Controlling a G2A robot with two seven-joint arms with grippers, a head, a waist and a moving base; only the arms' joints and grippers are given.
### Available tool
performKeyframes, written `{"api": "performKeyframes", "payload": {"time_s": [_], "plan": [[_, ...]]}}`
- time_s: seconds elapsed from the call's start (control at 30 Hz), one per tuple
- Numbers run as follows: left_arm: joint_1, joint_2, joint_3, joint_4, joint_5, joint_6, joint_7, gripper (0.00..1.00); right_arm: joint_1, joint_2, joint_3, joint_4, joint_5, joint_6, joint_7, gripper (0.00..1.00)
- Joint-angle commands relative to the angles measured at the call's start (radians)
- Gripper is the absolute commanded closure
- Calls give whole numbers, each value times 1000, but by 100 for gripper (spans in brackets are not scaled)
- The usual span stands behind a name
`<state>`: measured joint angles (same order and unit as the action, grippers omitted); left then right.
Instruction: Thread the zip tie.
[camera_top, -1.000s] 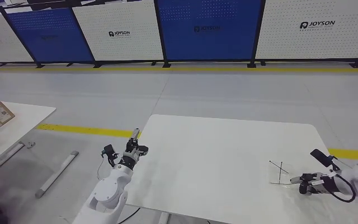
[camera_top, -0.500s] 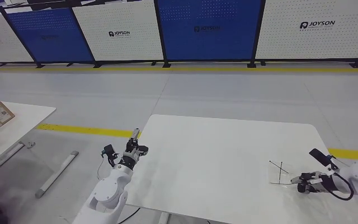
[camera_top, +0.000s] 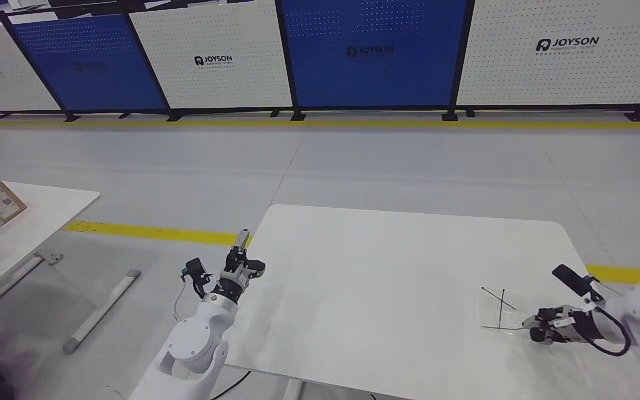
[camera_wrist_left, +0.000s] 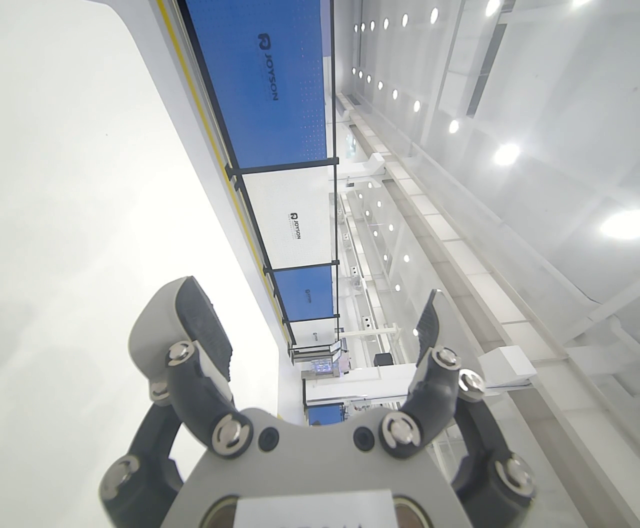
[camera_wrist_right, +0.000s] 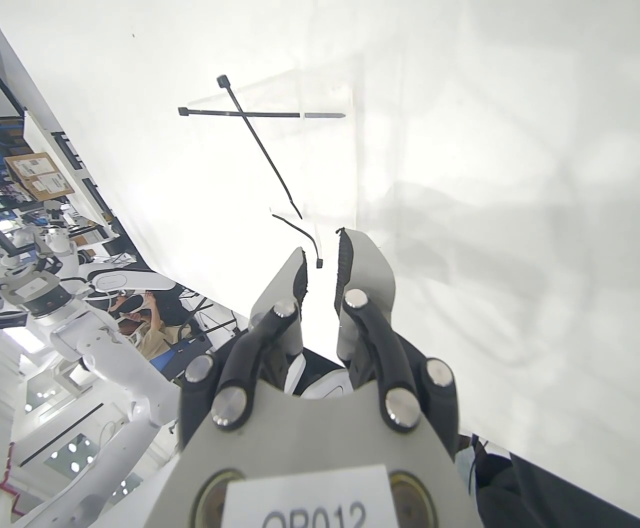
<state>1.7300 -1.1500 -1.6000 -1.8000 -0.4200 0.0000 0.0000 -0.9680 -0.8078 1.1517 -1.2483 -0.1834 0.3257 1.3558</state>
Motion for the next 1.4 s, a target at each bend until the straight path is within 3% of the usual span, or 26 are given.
{"api": "performKeyframes", "payload": {"time_s": [0.0,0.27,0.57,0.67,0.83,0.9,1.37], "plan": [[0,0,0,0,0,0,0,0,3,-1,-3,2,1,1,0,86],[0,0,0,0,0,0,0,0,9,0,-4,4,2,-4,-1,100],[0,0,0,0,0,0,0,0,-6,10,22,-28,-3,-4,-7,100],[0,0,0,0,0,0,0,0,-26,17,62,-46,27,-12,-33,100],[0,0,0,0,0,0,0,0,-134,40,230,-109,164,-56,-147,100],[0,0,0,0,0,0,0,0,-176,47,278,-133,213,-79,-145,100],[0,0,0,0,0,0,0,0,-176,47,278,-133,213,-79,-145,100]]}}
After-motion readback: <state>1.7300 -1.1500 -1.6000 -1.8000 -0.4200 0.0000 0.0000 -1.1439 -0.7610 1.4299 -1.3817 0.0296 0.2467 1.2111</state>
